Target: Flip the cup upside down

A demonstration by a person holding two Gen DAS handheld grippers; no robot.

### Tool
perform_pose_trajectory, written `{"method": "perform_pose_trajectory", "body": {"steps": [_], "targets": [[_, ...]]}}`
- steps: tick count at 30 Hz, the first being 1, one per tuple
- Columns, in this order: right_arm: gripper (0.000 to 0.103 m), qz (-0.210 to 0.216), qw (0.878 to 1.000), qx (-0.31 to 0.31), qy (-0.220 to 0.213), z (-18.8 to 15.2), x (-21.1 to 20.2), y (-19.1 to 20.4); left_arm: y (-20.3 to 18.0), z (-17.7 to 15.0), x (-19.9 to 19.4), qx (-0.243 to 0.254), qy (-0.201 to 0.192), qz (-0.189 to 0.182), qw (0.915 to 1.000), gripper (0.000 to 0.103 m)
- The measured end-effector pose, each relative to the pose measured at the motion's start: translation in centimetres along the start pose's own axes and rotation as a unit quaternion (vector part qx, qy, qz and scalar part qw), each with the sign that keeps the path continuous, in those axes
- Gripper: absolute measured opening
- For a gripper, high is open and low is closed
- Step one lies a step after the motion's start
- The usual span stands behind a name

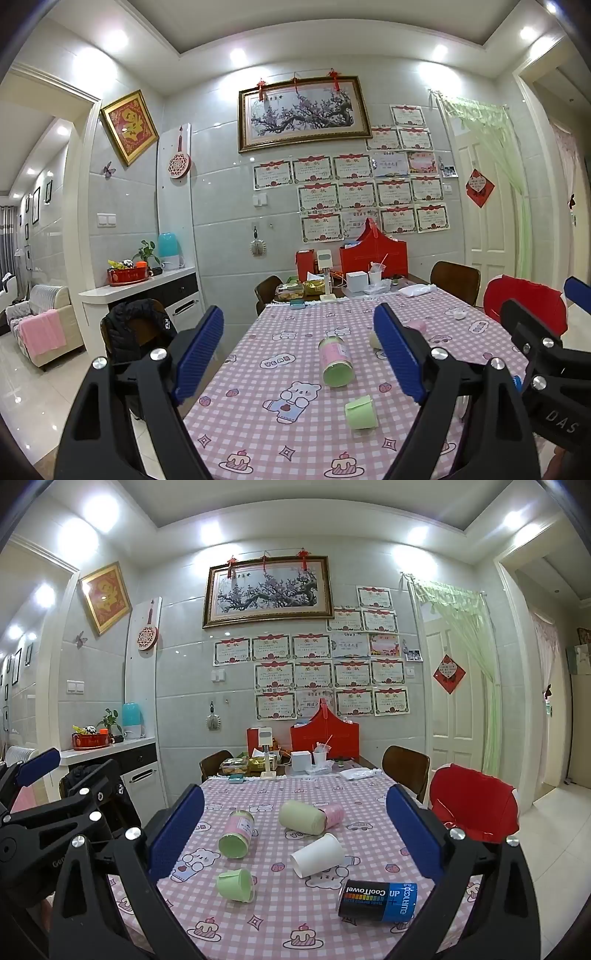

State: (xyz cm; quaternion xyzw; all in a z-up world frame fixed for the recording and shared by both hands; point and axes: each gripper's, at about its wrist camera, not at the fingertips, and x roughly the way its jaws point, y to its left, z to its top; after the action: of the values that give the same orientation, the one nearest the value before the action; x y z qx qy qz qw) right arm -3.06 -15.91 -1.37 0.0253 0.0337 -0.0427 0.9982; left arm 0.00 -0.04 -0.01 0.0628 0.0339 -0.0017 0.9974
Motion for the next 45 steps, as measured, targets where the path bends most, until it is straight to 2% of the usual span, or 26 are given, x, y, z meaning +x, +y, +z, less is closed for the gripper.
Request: {"method": "perform_pose_trajectory", "body": {"steps": [45], "targets": [[0.095, -0.001, 1.0, -0.003, 0.002, -0.1, -0.2, 0.3, -0.2, 0.5, -0.4, -0.003, 0.0, -0.002, 1.0, 0.082]]}}
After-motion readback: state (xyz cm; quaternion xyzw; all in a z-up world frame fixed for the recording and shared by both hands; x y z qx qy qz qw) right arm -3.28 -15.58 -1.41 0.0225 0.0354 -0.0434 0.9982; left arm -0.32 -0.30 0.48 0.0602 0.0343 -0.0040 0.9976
